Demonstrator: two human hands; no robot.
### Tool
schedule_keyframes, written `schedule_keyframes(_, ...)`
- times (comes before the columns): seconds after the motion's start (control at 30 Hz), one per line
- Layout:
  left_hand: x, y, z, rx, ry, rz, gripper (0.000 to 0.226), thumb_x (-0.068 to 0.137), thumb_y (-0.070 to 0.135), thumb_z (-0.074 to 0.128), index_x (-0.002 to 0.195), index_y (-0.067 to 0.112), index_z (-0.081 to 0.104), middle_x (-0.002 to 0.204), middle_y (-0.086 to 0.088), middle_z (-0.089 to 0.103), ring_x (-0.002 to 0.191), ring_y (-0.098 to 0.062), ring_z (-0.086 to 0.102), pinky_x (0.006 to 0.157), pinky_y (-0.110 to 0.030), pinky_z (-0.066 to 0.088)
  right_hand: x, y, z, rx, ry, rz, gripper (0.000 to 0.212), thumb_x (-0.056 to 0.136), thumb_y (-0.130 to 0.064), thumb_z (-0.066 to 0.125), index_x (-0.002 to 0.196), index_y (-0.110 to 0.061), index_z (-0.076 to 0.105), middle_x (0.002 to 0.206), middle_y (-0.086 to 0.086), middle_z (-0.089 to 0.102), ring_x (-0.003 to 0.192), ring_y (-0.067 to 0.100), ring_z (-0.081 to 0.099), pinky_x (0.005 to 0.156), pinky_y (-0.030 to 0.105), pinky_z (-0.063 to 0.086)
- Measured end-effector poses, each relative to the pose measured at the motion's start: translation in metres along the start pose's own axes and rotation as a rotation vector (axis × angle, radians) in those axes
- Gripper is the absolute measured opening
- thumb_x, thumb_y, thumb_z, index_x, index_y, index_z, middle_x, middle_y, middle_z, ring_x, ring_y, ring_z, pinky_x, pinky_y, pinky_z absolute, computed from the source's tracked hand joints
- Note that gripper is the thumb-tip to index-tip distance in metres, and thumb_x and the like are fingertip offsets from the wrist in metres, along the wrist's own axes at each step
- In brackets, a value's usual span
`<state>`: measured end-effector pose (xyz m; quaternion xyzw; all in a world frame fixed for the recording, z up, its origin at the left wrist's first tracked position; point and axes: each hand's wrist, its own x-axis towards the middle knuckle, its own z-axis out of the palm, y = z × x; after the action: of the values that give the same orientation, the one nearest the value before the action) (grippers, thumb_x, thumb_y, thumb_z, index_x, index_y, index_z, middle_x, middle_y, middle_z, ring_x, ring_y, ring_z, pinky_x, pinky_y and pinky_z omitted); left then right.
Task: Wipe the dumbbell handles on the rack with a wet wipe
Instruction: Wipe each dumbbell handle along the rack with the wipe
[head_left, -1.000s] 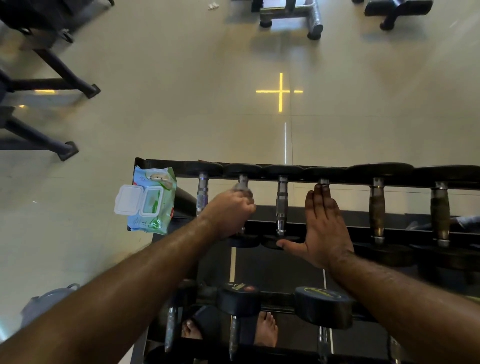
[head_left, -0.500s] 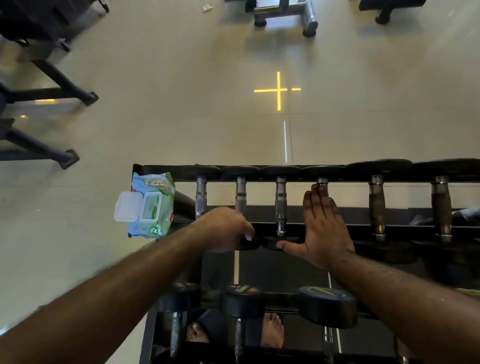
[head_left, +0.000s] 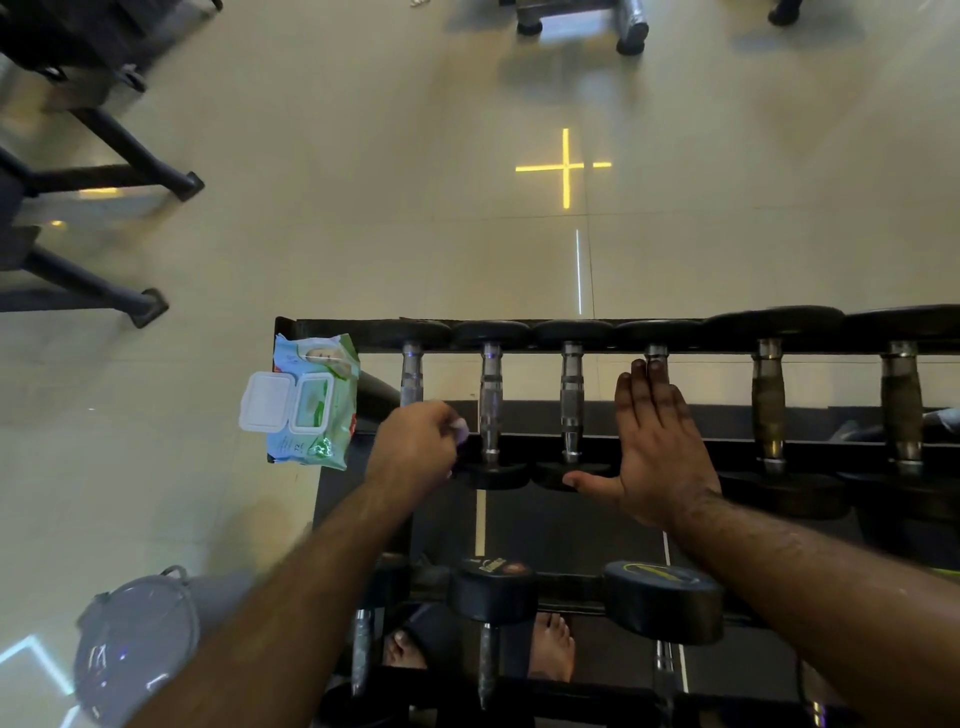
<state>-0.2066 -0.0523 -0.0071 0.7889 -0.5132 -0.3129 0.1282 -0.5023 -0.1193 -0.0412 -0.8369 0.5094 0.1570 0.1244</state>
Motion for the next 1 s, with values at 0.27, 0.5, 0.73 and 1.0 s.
schedule_keyframes(0.27,0.000,0.047,0.011,-0.083,-0.049,0.297,0.012,0.100,0.021,0.067,0.108,0.023,0.076,0.097,0.006,0.072,0.091,-0.007,0.067,0.082,-0.026,0.056,0.001,-0.002,0.000,-0.007,-0.012,0.010,0.146,0.066,-0.110,-0.003,0.164,-0.003,-0.019,0.170,0.021,-0.034,0.158,0.037,-0.033,0.134,0.053,-0.003)
schedule_keyframes(0.5,0.016,0.050,-0.010,0.329,-0.409,0.439,0.015,0.100,0.021,0.067,0.112,0.025,0.075,0.104,0.007,0.072,0.097,-0.008,0.066,0.094,-0.036,0.058,0.001,-0.002,-0.002,-0.010,-0.021,0.020,0.143,0.069,-0.110,0.001,0.163,-0.004,-0.024,0.168,0.019,-0.040,0.156,0.036,-0.038,0.133,0.053,-0.006)
schedule_keyframes(0.73,0.045,0.032,-0.002,0.451,0.259,0.747,0.030,0.079,0.002,0.083,0.108,0.007,0.078,0.109,-0.012,0.077,0.102,-0.032,0.073,0.086,-0.042,0.060,0.000,-0.003,-0.003,-0.038,-0.014,0.019,0.141,0.073,-0.108,0.005,0.164,-0.005,-0.023,0.168,0.019,-0.039,0.156,0.037,-0.038,0.133,0.052,-0.008)
schedule_keyframes(1.0,0.002,-0.005,-0.004,0.329,-0.184,0.619,0.024,0.096,0.013,0.068,0.115,0.024,0.077,0.120,0.002,0.074,0.116,-0.015,0.065,0.102,-0.041,0.054,-0.001,-0.003,-0.001,-0.045,0.000,0.032,0.142,0.070,-0.109,0.000,0.166,-0.005,-0.018,0.171,0.019,-0.034,0.157,0.036,-0.036,0.134,0.052,-0.005)
